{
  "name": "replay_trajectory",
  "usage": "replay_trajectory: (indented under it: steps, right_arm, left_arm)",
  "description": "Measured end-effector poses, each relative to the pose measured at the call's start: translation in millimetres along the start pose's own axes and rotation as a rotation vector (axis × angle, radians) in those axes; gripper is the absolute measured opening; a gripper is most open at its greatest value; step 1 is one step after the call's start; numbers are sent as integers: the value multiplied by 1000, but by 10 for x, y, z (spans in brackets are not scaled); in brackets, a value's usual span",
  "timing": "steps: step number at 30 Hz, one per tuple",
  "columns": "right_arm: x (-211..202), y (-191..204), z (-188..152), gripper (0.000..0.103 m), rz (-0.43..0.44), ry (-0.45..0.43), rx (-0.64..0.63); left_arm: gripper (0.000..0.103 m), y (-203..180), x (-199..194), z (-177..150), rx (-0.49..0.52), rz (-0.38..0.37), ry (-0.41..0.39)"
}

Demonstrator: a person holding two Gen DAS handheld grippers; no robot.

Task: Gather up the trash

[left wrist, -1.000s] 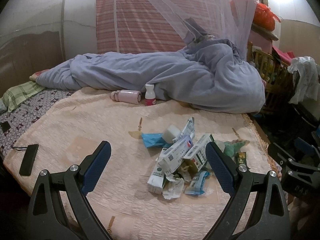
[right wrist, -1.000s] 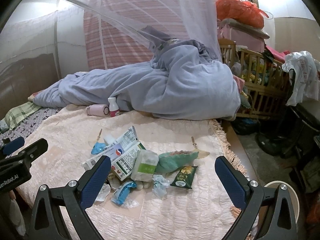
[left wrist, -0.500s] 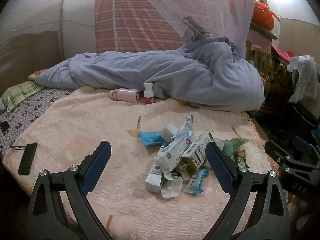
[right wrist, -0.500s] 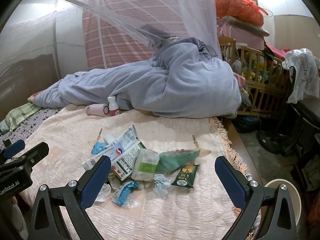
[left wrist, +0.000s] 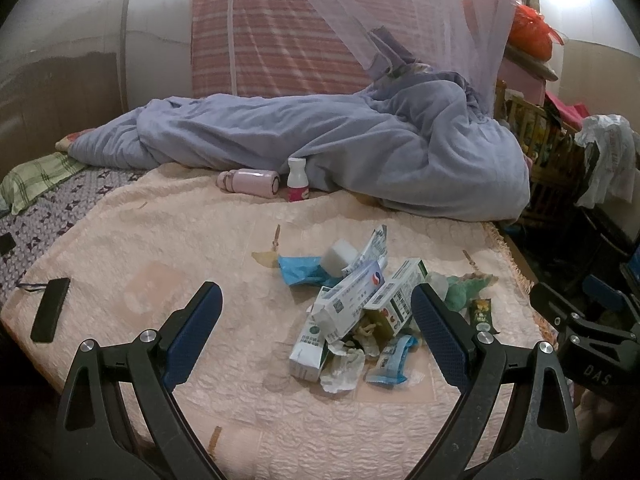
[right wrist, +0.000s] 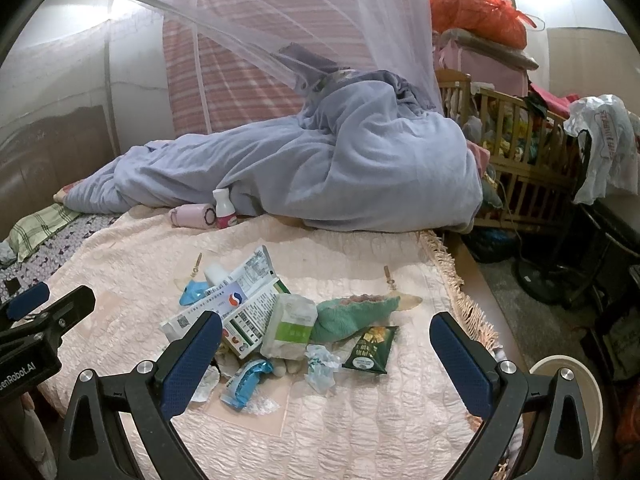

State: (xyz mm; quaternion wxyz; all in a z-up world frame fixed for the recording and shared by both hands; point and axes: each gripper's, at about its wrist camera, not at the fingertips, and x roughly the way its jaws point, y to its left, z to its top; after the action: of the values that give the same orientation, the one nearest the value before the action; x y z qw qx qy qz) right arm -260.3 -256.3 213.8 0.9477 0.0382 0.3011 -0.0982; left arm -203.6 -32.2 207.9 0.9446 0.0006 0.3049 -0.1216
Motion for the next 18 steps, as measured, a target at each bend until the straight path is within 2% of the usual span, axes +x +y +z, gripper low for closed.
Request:
replay_trajectory:
  steps: [11,18]
  right_arm:
    - [83,-56,-26,103,-13,18,-7]
    - [180,-192,-50,103,-26,48,0]
  left_arm:
    - [95,55,61,3,4,-3,22]
    - [95,225,167,9,-7,-26,69]
